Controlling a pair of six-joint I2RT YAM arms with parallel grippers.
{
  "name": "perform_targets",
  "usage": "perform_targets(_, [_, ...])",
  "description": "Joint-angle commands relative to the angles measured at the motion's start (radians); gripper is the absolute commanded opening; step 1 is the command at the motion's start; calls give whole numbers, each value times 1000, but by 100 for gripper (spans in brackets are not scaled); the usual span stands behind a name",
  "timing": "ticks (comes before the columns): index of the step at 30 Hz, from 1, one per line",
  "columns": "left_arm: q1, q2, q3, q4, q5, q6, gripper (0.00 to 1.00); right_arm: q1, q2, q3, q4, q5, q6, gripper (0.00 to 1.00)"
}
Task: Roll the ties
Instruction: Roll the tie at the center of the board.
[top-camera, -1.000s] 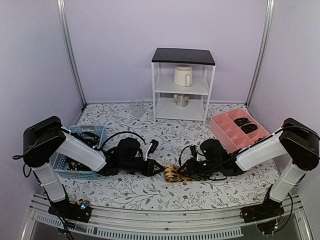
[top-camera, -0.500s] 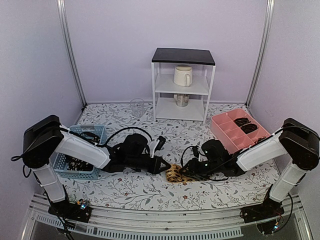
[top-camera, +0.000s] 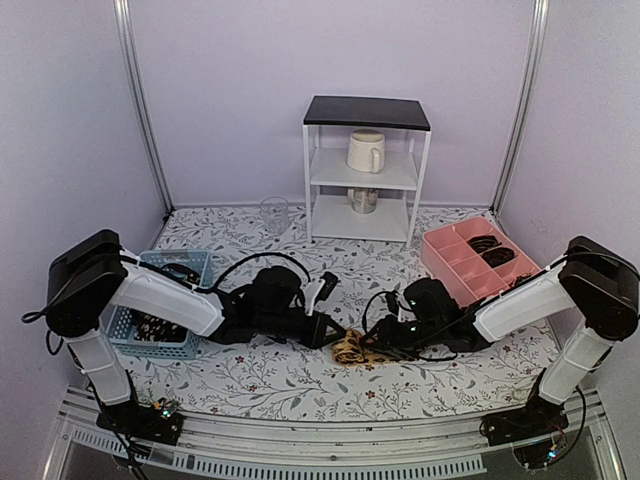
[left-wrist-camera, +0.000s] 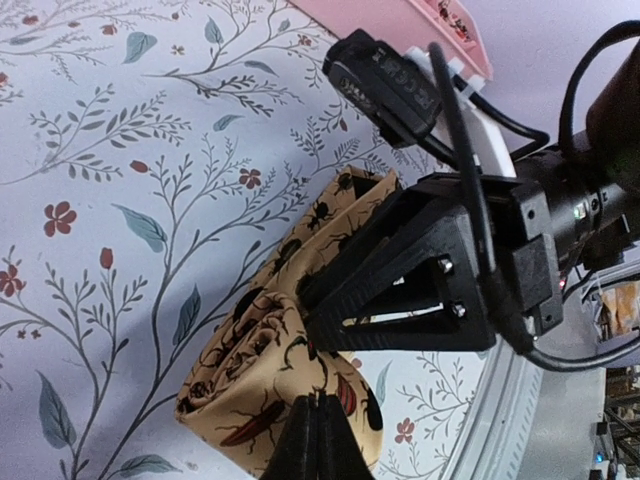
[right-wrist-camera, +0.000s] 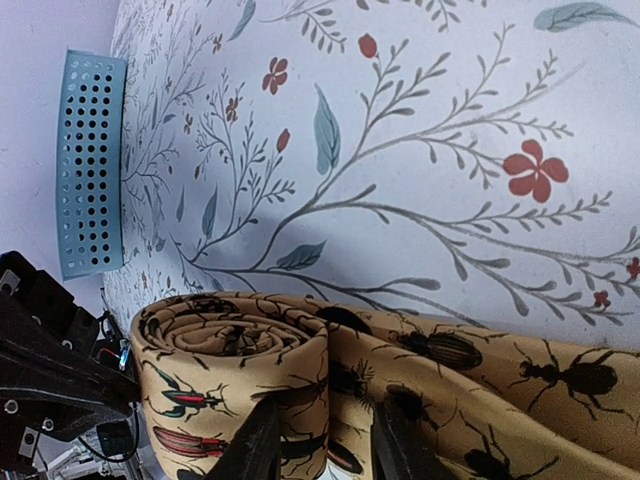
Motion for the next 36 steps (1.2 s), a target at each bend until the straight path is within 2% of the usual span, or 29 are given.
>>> perform_targets(1, [-16,4,24,-50,-27,19,0,-6,-42,-4,-28,19,-14,32])
perform_targets(7, [-17,-42,43,-72,-23,14,1,-5,-24,-2,-26,9,-11,32])
perform_targets(13, [-22,-1,47,-25,47,20,0,-6,-18,10,-28,7,-16,32])
perform_targets(22, [-22,87,27,-8,31,18,0,-6,-58,43,-81,16,-30,33])
perform_targets(28, [-23,82,16,-21,5,22,0,4,-119,58,-117,16,-20,38])
perform_targets(36, [-22,77,7,-22,-13,14,0,50,-55,103,-149,23,-11,44])
